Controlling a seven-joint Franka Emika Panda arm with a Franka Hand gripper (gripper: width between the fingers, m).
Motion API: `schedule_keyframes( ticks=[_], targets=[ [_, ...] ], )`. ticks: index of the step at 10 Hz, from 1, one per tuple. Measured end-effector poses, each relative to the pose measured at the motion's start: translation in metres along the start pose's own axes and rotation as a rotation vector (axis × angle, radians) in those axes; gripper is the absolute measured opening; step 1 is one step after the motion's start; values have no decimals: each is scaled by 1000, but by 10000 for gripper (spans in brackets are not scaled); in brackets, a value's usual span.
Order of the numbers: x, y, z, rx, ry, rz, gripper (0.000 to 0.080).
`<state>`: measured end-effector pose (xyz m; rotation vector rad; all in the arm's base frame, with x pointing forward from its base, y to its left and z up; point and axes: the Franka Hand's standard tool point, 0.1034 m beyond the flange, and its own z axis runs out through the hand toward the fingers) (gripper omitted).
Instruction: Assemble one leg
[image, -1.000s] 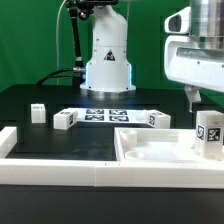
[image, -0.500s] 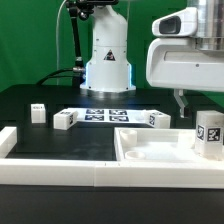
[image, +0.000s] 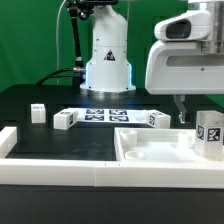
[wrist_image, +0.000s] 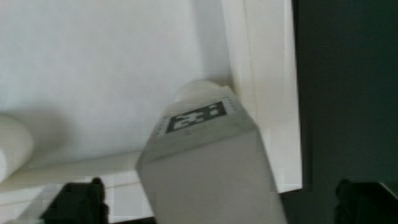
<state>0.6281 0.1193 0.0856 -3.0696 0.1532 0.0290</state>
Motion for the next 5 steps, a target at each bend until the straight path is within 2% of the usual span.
schedule_keyframes(
  ticks=[3,5],
  targets=[
    [0,0,0,1,0,-109,649],
    [0,0,0,1,0,-107,370]
  ],
)
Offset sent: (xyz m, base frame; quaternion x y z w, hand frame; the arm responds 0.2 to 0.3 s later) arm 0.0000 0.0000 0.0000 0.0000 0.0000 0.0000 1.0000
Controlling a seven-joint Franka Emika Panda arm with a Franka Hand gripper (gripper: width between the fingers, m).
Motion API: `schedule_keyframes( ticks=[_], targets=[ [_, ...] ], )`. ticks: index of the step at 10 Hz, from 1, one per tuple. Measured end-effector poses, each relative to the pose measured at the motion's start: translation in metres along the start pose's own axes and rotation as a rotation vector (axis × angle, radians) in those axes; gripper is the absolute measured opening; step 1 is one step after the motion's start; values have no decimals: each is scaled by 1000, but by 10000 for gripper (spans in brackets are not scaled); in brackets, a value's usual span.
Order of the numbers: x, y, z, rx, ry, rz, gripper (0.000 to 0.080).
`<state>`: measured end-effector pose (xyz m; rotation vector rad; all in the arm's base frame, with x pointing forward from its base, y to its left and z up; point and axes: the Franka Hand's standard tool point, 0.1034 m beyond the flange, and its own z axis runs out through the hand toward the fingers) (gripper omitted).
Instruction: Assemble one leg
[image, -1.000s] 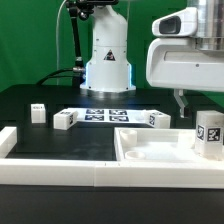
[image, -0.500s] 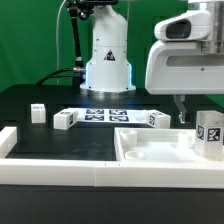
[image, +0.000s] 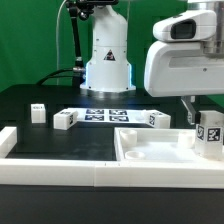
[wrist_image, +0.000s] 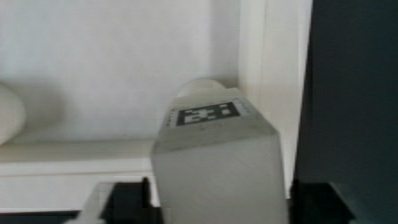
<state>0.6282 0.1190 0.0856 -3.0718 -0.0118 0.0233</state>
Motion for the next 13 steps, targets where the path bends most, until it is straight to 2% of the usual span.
schedule_keyframes(
  ticks=[1,4,10,13],
  targets=[
    [0,0,0,0,0,0,291],
    [0,0,0,1,0,34,291],
    [0,1,0,5,-2,571,291],
    [0,2,1,9,-2,976,291]
  ],
)
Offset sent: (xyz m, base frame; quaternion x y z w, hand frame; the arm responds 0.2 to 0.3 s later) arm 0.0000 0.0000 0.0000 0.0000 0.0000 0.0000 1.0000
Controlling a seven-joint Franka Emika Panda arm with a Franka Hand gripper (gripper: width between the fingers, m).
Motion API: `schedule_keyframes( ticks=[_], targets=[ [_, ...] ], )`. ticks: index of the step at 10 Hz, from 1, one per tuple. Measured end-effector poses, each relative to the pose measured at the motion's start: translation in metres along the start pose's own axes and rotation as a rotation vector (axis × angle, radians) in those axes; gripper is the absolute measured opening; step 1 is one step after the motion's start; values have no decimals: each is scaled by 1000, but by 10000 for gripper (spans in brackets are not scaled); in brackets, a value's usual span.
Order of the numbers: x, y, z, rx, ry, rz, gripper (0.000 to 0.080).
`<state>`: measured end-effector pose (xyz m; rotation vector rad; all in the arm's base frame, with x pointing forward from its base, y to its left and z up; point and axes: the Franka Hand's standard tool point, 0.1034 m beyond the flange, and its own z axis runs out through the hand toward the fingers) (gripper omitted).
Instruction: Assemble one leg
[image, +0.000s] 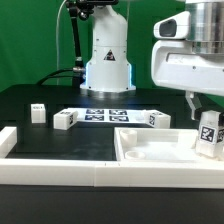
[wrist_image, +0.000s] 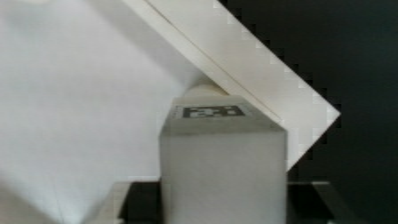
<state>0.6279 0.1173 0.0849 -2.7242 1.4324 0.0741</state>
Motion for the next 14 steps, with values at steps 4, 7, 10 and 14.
schedule_keyframes(
  ticks=[4,7,10,14],
  targets=[
    [0,0,0,5,3,332,291],
    [-3,-1,0,9,-8,405,387],
    [-1,-1,1,8,-8,289,639],
    [-3,-2,1,9,-7,-70,649]
  ],
)
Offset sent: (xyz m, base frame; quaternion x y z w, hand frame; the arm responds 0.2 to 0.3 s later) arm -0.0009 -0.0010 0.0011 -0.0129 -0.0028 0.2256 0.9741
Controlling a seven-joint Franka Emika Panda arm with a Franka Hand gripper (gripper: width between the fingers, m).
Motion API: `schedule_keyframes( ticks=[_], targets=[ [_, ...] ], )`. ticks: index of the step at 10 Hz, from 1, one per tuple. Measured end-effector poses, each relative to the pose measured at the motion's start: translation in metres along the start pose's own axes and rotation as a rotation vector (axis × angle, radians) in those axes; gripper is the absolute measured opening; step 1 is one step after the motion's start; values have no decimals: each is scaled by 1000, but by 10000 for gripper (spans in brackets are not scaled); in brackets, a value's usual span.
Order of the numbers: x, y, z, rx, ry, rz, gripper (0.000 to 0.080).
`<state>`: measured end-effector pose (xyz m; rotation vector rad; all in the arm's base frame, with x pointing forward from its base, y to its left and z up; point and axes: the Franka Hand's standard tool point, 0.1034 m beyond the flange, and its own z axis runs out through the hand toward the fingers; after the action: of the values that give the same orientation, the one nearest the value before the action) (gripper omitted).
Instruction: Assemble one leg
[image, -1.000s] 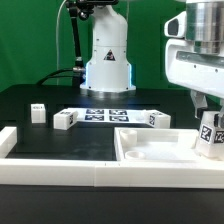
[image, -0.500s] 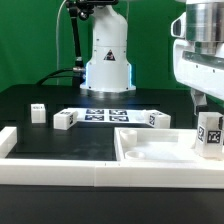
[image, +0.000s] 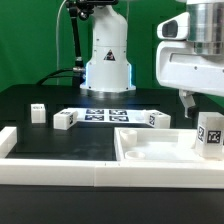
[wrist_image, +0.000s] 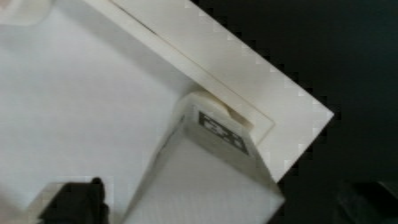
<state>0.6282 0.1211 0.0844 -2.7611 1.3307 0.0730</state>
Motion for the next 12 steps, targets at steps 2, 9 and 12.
schedule_keyframes(
  ticks=[2,9,12],
  targets=[
    [-1,-1,0,-2,3,-195,649],
    [1,0,1,-1,10,-695,649],
    [1,1,4,2,16,-724,643]
  ],
)
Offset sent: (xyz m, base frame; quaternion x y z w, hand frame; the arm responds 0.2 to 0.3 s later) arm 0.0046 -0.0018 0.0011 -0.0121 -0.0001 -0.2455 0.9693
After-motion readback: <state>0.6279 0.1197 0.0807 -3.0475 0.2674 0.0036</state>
